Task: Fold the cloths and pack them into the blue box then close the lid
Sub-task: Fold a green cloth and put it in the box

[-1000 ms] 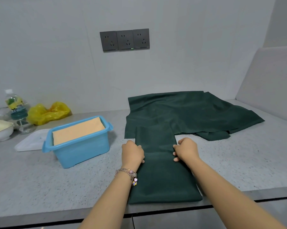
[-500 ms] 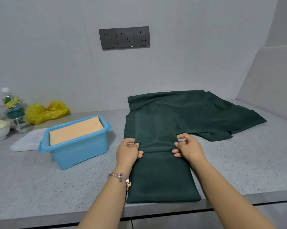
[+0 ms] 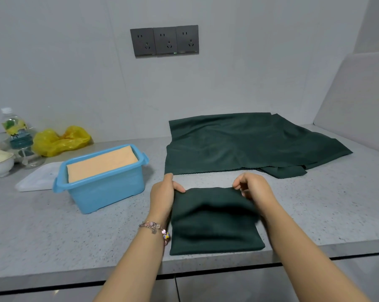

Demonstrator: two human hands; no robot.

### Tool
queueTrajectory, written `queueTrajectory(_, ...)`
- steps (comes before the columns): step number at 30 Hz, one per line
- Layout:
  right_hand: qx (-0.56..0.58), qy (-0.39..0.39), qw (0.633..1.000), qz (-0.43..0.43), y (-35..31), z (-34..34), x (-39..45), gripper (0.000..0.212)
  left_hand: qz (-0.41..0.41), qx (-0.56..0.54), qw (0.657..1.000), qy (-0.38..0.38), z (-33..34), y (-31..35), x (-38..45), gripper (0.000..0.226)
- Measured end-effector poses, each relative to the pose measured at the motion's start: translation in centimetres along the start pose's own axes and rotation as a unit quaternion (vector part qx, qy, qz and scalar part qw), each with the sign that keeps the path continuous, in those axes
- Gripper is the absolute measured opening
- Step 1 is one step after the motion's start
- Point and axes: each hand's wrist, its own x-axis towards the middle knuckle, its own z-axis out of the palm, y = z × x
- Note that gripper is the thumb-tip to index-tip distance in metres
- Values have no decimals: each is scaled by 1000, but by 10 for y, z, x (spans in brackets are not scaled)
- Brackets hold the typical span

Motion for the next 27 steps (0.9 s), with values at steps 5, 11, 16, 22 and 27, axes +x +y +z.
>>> queueTrajectory(5,-66,-3,995,-72,7,1,-8,21,62,113,992,-9,0,1,-10,38)
queueTrajectory(11,-134,-41,985,-103,11,0,-7,5,175,230,957,1,4,-9,-13,27)
queueTrajectory(16,-288,-81,939,-166,16,-5,-5,17,225,357,906,-42,-2,-17,-7,29)
queueTrajectory(22,-426,-75,867,-249,16,-4,-9,15,291,517,799,-95,-9,-15,-9,24)
queueTrajectory(27,-481,-67,805,-341,2,-13,-42,22,315,459,820,-135,-21,-5,-30,9)
